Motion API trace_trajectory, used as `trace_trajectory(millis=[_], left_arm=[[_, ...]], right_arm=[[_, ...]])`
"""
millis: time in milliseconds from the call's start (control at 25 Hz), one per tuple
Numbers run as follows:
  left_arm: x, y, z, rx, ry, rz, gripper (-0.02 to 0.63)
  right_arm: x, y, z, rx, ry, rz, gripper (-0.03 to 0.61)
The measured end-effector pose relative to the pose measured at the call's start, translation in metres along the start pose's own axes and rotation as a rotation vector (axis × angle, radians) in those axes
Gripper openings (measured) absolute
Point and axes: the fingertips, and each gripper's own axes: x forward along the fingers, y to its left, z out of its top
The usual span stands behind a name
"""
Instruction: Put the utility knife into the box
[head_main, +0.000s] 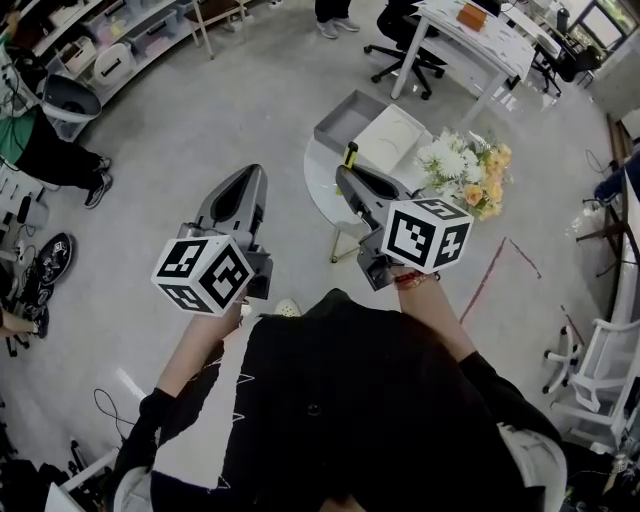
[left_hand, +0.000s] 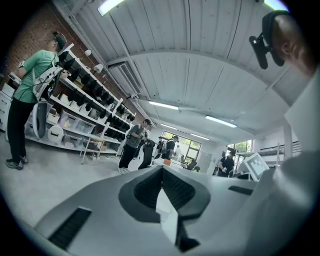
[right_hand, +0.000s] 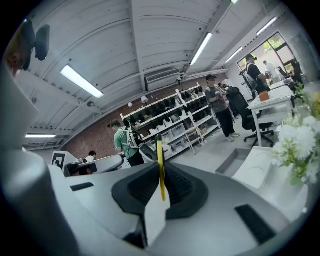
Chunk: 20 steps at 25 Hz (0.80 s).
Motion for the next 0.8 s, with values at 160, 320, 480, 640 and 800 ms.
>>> trace_trajectory(millis=[160,320,480,640,800], left_arm=[[0.007,0.03,0.015,0.009,0.003,-0.008,0.011],[0.008,0.066,0.025,0.01,0.013,-0.013,0.011],[0.009,0.097,0.021,-0.022,0.023,-0.005,0.011],[0.004,0.122,0.009,0.028,0.098,-0.03,0.011],[-0.006,0.159,0.011,0.03,0.105,0.023,0.011]], right_arm=[[0.031,0.005,0.009,0.01,-0.029,-0.012,0.037],[0.063,0.016,0.014,0.035,-0.068,-0.008,0.037],[0.08,0.004,0.001,0.025,-0.043,-0.054,0.037],[0.085,-0.033,-0.019,-0.021,0.048,-0.17,0.037],[0.099,-0.068,-0.026,-0.055,0.112,-0.265,0.037]])
